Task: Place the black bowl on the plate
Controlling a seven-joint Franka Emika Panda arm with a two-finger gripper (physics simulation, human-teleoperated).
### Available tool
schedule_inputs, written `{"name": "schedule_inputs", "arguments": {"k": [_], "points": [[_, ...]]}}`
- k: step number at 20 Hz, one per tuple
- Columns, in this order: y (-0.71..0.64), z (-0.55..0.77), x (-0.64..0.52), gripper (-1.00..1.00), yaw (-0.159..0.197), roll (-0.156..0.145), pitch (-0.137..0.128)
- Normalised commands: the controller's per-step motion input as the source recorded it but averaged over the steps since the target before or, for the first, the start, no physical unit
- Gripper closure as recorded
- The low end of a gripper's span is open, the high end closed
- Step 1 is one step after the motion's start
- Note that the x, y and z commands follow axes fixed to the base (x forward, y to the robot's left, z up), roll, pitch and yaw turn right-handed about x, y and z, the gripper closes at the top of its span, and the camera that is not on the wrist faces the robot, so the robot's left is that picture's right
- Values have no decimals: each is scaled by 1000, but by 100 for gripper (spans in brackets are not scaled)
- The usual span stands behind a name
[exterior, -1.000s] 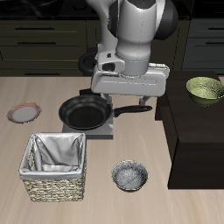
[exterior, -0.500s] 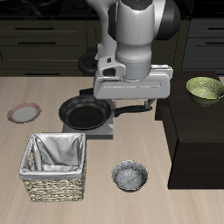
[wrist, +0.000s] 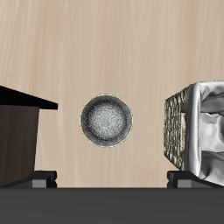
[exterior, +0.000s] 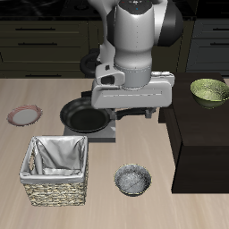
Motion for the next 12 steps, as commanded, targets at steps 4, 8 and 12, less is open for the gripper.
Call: {"name": "schedule_inputs", "arguments": {"k": [4,8,12], "points": [[-148,70,285,-100,-34,-33,-11],[-139,-59,200,-100,-28,-43,21],[44,-113,120,-100,13,7,5]]}}
